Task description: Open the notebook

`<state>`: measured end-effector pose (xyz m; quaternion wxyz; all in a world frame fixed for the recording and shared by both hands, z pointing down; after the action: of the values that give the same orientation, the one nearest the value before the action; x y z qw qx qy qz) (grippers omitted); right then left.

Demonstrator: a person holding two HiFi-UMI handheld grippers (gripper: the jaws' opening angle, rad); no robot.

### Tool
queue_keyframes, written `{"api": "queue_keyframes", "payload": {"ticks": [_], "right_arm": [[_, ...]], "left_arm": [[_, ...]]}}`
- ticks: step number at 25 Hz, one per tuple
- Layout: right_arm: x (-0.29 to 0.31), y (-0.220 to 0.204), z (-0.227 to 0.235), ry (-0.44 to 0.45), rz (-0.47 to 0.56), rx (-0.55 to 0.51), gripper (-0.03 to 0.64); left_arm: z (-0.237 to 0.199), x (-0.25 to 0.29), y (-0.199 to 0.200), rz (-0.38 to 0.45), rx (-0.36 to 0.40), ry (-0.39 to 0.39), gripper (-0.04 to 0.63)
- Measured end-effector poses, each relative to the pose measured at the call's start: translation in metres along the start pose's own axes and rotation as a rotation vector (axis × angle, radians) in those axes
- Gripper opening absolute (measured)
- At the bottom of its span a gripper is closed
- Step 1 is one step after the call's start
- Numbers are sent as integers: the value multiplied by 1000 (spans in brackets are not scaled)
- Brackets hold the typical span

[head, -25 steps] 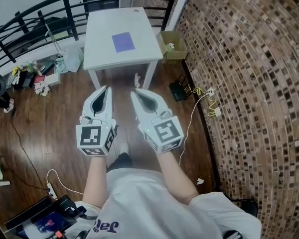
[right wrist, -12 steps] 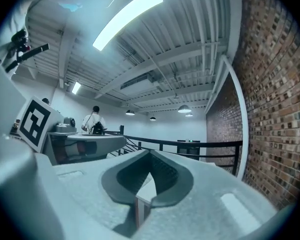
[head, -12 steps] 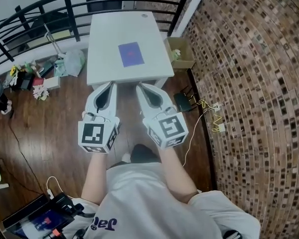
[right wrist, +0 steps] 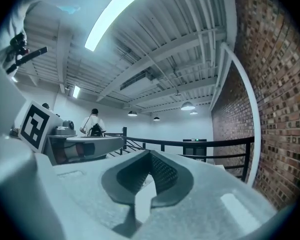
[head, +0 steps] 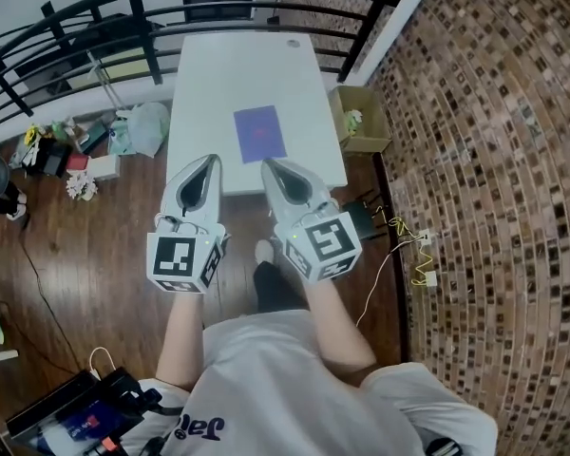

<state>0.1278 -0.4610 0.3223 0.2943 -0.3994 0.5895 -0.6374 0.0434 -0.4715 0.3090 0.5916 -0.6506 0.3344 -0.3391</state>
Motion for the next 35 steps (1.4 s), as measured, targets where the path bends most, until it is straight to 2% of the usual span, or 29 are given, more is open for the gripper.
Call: {"api": "queue_keyframes", "payload": {"ticks": [11,19,29,35], "right_arm": [[97,12,145,14,-20,22,-8],[136,-4,192,46,-66,72,-8],[149,-77,245,33,-252,91,-5],[143,-139,288,67,-463,-85,25]], "left_arm": [[-30,158,10,-5,24,48,15],[-42,214,-10,-74,21,72,15],[-51,261,-58,-198,-1,-4,15],[-56,278,-97,-281,6,-48,15]]}}
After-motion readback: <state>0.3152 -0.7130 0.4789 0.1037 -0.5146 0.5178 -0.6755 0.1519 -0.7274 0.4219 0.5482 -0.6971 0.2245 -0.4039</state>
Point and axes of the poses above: the fingertips, and each gripper's own axes: x forward along the fingers, z to its right, y out of its top, the point moved 1 cm from there along -x, backward along the fingers, and after that the axes turned 7 degrees about -z, right-handed, at the moved point
